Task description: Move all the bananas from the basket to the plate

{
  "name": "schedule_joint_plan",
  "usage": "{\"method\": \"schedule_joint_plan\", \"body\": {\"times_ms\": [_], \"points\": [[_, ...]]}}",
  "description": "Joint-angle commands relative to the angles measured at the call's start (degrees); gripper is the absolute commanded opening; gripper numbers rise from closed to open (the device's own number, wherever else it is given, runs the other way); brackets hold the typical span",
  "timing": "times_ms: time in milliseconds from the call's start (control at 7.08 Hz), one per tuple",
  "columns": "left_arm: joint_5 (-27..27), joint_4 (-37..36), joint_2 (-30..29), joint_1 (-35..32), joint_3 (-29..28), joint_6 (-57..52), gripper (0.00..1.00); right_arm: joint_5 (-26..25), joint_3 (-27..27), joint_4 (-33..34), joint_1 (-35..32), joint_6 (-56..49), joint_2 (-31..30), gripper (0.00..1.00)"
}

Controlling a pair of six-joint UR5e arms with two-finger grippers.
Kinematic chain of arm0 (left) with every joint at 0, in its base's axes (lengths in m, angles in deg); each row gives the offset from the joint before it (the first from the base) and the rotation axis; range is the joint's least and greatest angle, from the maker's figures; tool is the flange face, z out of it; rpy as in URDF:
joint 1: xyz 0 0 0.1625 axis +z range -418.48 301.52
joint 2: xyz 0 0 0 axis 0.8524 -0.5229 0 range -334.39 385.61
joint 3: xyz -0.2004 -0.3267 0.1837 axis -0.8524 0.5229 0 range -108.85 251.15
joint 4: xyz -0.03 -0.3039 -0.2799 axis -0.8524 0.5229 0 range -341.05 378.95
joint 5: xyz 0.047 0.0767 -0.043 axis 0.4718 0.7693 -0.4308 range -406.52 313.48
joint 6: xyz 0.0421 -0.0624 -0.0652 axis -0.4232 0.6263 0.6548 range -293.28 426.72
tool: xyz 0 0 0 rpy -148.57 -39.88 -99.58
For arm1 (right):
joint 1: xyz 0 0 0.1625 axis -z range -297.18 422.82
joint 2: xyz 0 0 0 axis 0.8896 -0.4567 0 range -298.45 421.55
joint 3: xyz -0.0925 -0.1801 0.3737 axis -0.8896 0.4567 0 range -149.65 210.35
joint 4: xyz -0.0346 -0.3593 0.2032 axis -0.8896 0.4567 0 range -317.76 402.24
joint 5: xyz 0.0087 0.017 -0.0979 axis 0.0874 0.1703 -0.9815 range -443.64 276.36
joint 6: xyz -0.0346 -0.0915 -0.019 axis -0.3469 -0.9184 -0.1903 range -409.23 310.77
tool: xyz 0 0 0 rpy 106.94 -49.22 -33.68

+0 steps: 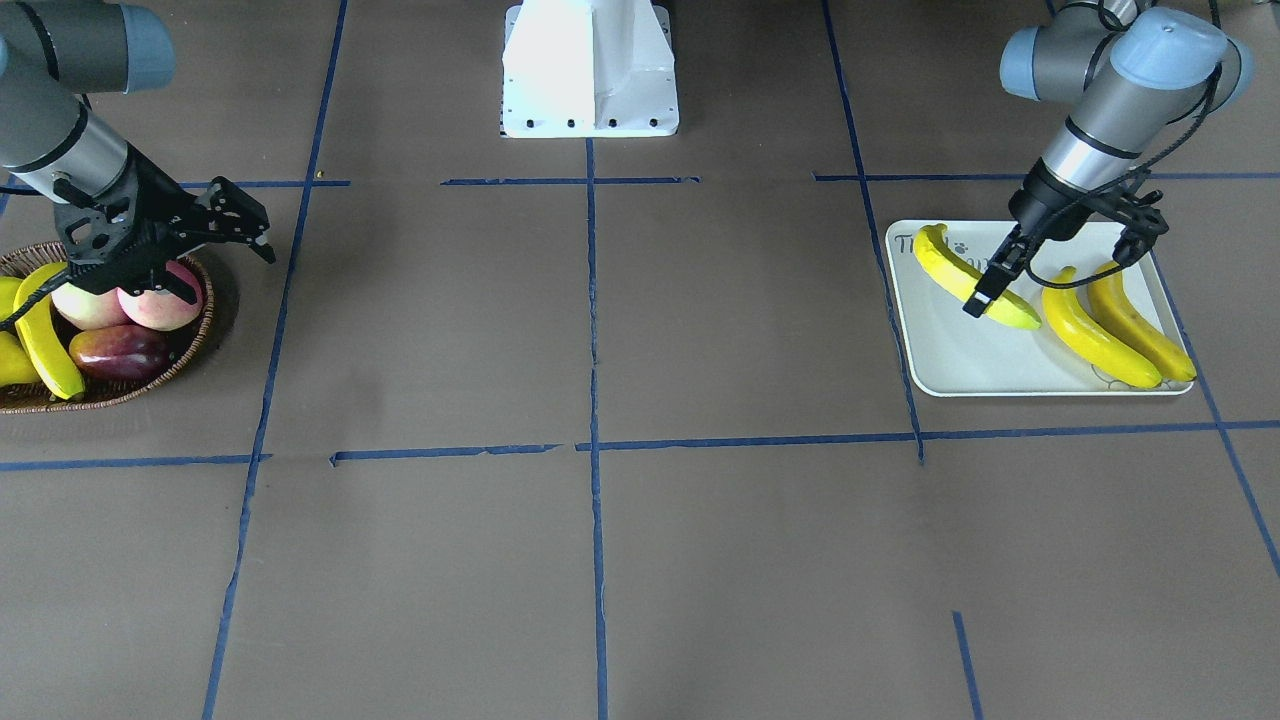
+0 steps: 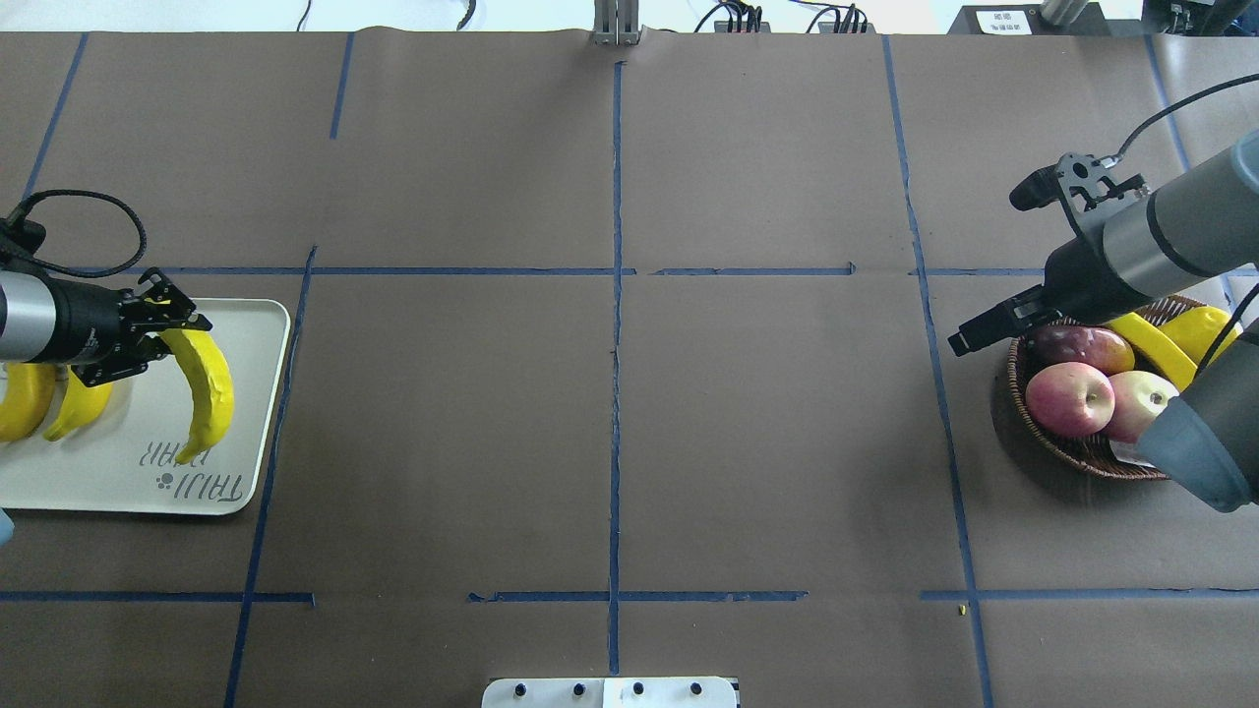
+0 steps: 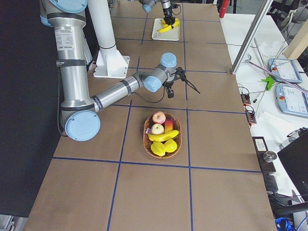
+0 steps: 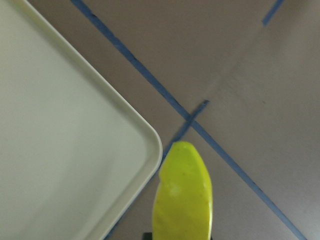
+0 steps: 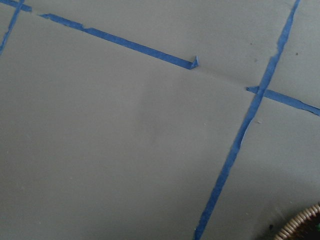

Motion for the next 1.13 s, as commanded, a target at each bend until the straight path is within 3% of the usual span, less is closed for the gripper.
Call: {"method": "schedule_joint_plan", "body": {"times_ms": [0,283,565,848,989], "points": [[-0.2,0.5,1.7,-2.3,-5.4,-4.4,0.00,0.8,0.1,-0.1,-0.7,-1.3,-0.7,1.00],[-0.2,3.9,0.9,-2.5,-11.1,-4.3,0.03,0.7,0.3,-0.1,-0.6,-1.3,-0.7,1.00],[-0.6,3.8,0.5,-6.3,-11.4,-4.8,0.17,0.8,0.0,-0.1,-0.6,-1.3,-0.6,1.00],[-0.4,3.8,-0.1,-7.4,-13.6,-7.5,0.24,0.8,-0.1,-0.1,-0.6,-1.3,-0.6,1.00],[-0.4,4.1,-1.2,-7.4,-14.4,-7.6,0.33,0.8,-0.2,-0.1,-0.6,-1.3,-0.6,1.00]]}}
